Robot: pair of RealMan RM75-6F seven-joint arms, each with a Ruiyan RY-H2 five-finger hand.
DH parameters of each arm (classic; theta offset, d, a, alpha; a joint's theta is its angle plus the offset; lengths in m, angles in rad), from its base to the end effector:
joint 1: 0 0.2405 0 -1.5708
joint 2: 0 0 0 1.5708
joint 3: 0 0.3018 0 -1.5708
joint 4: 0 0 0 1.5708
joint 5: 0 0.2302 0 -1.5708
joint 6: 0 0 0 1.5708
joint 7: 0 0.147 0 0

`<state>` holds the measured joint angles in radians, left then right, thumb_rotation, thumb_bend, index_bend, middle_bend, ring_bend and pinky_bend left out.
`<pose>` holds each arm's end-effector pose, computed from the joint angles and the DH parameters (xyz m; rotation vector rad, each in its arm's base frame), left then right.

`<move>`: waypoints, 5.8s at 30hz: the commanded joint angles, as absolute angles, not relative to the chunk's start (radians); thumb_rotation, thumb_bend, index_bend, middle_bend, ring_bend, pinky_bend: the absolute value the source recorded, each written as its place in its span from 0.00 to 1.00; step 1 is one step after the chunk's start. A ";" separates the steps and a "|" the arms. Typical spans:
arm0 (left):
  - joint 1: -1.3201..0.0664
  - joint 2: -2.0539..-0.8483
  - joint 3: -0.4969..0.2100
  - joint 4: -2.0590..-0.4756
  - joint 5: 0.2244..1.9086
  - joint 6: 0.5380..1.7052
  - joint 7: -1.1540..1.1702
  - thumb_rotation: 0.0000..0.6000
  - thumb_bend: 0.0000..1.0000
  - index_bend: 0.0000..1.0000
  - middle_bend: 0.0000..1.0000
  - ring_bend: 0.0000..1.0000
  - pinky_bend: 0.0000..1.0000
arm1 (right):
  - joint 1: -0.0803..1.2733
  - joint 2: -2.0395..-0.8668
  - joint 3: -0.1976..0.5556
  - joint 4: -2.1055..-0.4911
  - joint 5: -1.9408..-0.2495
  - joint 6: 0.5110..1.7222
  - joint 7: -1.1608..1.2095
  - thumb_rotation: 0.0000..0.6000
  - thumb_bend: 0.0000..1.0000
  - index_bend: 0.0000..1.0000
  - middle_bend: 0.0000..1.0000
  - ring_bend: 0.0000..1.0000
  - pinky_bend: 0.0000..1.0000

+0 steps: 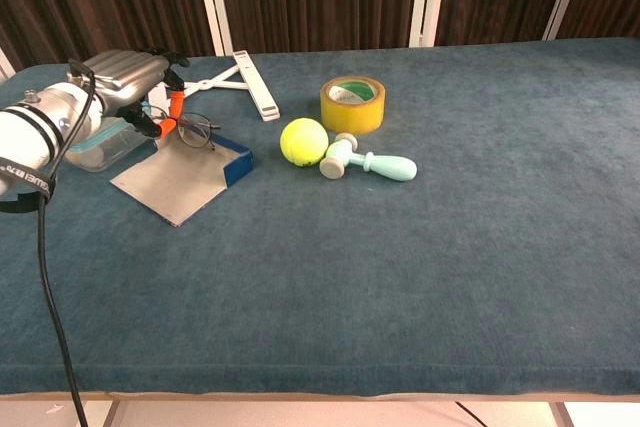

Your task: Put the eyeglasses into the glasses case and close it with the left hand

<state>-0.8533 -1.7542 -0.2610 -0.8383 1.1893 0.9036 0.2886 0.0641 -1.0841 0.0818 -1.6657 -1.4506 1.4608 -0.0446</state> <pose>-0.2147 0.4860 -0.0319 -1.7068 -0.6337 -0.7815 -0.3598 -0.1882 0.1719 1.3392 -0.9130 0.8578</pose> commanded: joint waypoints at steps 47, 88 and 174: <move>-0.889 -1.896 -0.205 -0.641 1.277 0.893 0.245 1.00 0.38 0.48 0.07 0.00 0.08 | 0.067 -1.078 0.079 -1.669 -1.445 1.457 -0.042 1.00 0.10 0.00 0.00 0.00 0.00; -0.640 -1.689 -0.058 -0.955 1.390 1.122 0.262 1.00 0.27 0.24 0.01 0.00 0.09 | 0.072 -1.078 0.049 -1.677 -1.495 1.447 -0.048 1.00 0.10 0.00 0.00 0.00 0.00; -0.669 -1.951 -0.181 -0.659 1.376 1.145 0.040 1.00 0.37 0.50 0.10 0.02 0.17 | 0.087 -1.090 0.047 -1.678 -1.480 1.427 -0.075 1.00 0.10 0.00 0.00 0.00 0.00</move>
<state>-0.6680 -1.9499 -0.1802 -0.6613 1.3762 1.1447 0.0410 0.0865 -1.0898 0.0471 -1.6775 -1.4802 1.4270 -0.0753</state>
